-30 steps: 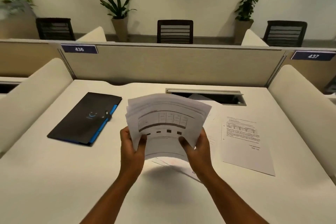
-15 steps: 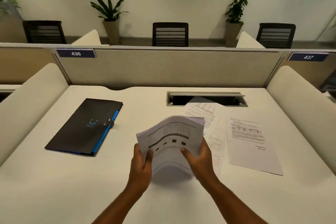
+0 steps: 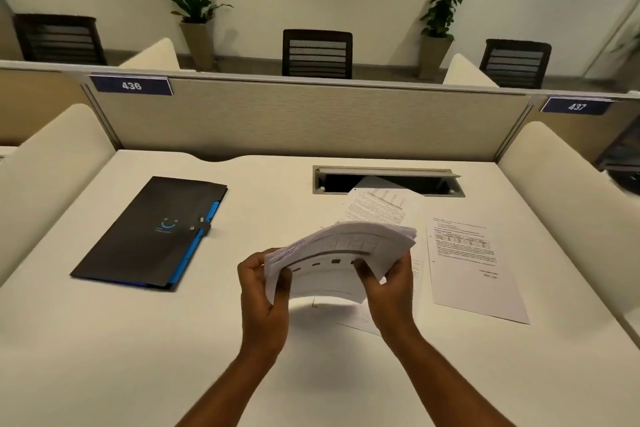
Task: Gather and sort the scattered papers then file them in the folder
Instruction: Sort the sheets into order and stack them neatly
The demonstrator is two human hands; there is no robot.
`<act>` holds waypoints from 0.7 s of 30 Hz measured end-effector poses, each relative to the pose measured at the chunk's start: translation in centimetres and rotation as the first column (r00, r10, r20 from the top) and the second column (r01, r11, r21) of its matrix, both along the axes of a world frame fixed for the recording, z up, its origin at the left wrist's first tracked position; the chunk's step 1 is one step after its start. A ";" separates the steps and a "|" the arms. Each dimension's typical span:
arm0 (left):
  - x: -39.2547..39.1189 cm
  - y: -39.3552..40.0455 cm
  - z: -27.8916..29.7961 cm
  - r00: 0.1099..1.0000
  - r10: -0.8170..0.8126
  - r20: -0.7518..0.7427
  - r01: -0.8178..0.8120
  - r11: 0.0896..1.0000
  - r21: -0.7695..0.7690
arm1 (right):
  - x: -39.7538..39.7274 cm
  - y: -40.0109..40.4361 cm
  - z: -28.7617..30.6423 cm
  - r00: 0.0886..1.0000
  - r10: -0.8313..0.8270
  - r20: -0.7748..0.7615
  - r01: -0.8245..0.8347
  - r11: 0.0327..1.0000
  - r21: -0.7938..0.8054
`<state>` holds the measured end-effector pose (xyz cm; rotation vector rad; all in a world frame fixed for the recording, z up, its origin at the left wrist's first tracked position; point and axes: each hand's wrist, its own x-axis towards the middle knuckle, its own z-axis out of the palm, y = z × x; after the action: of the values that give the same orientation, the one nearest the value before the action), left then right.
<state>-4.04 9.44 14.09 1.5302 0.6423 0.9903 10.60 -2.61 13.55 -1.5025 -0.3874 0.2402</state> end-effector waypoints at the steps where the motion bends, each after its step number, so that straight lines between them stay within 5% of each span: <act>1: 0.0 0.0 -0.3 1.000 0.009 -0.009 -0.009 1.000 0.002 | -0.1 0.0 -0.1 1.000 0.012 0.005 -0.012 1.000 -0.013; 21: -0.5 0.3 -4.1 0.980 -0.046 -0.191 0.015 0.987 -0.160 | -1.4 0.3 -1.4 0.992 0.122 -0.023 -0.124 0.981 -0.150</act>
<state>-4.54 9.72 10.02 1.5016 0.8136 0.7531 9.22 -2.27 12.16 -1.6270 -0.4598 0.3849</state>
